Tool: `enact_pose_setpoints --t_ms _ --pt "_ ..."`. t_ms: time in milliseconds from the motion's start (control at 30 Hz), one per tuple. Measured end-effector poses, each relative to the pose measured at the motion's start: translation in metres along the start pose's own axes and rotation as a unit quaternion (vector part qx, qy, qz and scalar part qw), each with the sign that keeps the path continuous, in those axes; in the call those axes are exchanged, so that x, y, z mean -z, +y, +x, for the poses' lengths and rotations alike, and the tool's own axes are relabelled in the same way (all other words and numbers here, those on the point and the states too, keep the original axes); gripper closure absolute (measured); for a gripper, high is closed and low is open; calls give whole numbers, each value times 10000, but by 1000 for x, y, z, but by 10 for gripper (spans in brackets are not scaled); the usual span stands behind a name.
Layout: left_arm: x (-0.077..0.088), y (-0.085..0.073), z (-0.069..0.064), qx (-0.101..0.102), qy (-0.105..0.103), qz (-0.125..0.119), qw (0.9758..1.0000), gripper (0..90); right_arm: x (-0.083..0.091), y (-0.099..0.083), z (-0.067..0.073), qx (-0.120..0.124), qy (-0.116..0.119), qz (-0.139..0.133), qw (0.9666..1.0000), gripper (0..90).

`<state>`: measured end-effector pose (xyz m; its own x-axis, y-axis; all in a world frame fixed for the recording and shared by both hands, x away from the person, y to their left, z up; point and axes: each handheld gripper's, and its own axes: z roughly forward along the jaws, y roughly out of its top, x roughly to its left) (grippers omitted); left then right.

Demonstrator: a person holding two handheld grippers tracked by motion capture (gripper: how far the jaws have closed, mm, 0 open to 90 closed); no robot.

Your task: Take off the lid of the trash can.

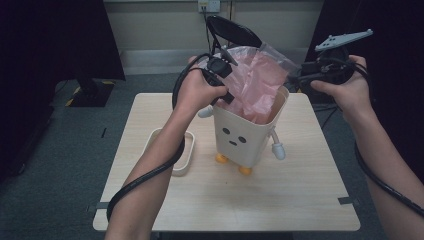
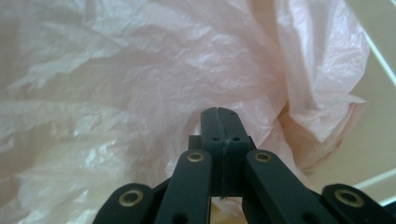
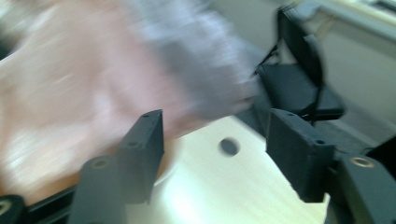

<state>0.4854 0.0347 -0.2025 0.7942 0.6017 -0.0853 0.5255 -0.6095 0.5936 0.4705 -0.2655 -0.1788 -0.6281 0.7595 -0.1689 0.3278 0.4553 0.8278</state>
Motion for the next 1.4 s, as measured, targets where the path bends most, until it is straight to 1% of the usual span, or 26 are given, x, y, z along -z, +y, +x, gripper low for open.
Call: enact_pose_setpoints --t_ms 67,167,233,267,300,333,367,400,467,500,533,567,633,700,733,833,967,1033,1067,1133,1167,1233,1300,1333,1367,1400 --pt "0 -1 2 41 2 6 10000 900 -3 -1 -12 -126 -100 -300 9994 327" --pt "-1 -2 5 44 -16 14 10000 900 -16 2 -20 -232 490 -608 9967 336" --pt "1 -3 6 40 -34 -8 10000 900 -21 4 -19 -165 663 -635 9956 373" --pt "3 -4 7 25 -33 -11 10000 900 -26 5 -14 -103 866 -709 9937 468" --pt "4 -4 7 78 -26 -20 10000 900 -30 6 -10 -4 901 -641 9939 493" --pt "8 -5 9 98 12 -65 9999 900 -35 9 -2 223 887 -440 9948 748" --pt "8 -5 9 98 12 -65 9999 895 -35 9 -2 223 887 -440 9948 748" --pt "14 -6 9 204 -4 -241 9995 873 -39 9 3 264 1078 -407 9930 859" --pt "17 -7 10 194 -37 -354 9992 837 -39 9 7 336 1164 -357 9920 892" --pt "20 -8 9 233 -34 -431 9988 837 -40 9 10 455 1251 -325 9906 900" --pt "25 -9 10 195 64 -556 9982 744 -39 9 19 796 1334 -252 9875 900" --pt "28 -9 10 183 108 -696 9973 744 -39 9 19 796 1334 -252 9875 900" --pt "36 -9 11 176 212 -1076 9938 597 -39 9 28 1154 1389 -175 9834 900" --pt "41 -6 10 109 340 -1400 9895 420 -41 10 48 1701 1422 86 9751 900" --pt "41 -4 9 60 337 -1402 9895 420 -41 10 48 1701 1422 86 9751 900" --pt "33 4 4 -99 401 -1376 9896 332 -46 11 61 1966 1491 193 9689 900" --pt "17 14 3 -189 341 -1405 9893 379 -50 11 70 2121 1588 237 9640 900" --pt "13 17 -1 -176 190 -1291 9913 572 -51 10 73 2173 1632 270 9620 900" --pt "10 18 -4 -170 51 -953 9953 821 -50 9 75 2256 1638 329 9598 900" --pt "8 18 -5 -191 14 -802 9966 845 -48 8 75 2208 1627 355 9610 865" --pt "7 17 -7 -198 11 -564 9982 875 -46 7 73 2100 1566 331 9645 773" --pt "6 15 -9 -193 -13 -489 9986 883 -39 7 66 2000 1350 287 9700 681" --pt "5 12 -10 -197 -13 -395 9990 884 -28 7 53 1612 1144 93 9802 597" --pt "4 10 -9 -206 -49 -349 9992 884 -19 7 37 1230 1000 -26 9873 559" --pt "4 10 -9 -206 -49 -349 9992 884 -19 7 37 1230 1000 -26 9873 559" --pt "4 8 -9 -224 -59 -359 9991 884 -17 8 33 1063 896 -17 9903 538"
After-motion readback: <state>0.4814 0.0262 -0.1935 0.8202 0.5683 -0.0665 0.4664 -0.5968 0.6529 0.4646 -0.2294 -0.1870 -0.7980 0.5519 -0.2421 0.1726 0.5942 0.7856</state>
